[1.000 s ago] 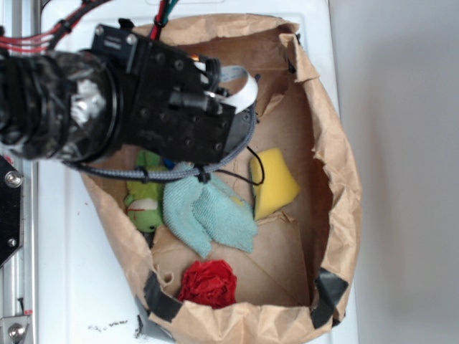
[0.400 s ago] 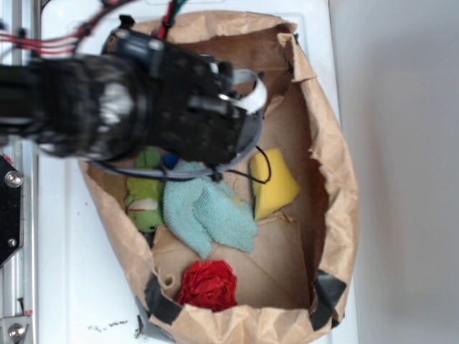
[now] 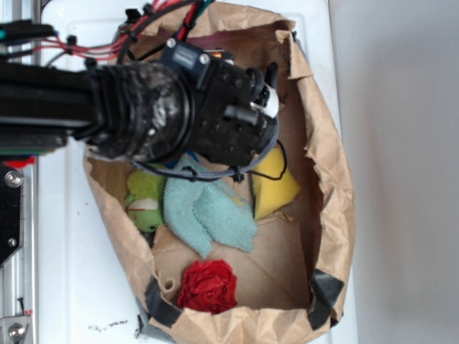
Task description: Grab the rock.
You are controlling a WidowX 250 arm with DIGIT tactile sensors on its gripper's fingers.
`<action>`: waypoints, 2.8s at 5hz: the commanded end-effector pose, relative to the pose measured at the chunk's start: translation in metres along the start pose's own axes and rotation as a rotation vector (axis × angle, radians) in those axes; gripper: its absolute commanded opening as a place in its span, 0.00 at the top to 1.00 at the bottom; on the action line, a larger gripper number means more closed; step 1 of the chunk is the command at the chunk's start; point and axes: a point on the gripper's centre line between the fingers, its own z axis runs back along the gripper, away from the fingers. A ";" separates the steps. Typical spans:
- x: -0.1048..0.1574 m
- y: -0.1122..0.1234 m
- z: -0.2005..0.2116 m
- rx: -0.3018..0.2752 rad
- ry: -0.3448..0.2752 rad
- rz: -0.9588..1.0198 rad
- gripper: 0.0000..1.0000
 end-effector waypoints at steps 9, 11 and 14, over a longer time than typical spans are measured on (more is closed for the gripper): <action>-0.003 0.025 0.111 -0.467 0.176 -0.629 1.00; 0.003 0.002 0.143 -0.430 0.209 -0.620 1.00; 0.003 -0.005 0.159 -0.500 0.320 -0.763 1.00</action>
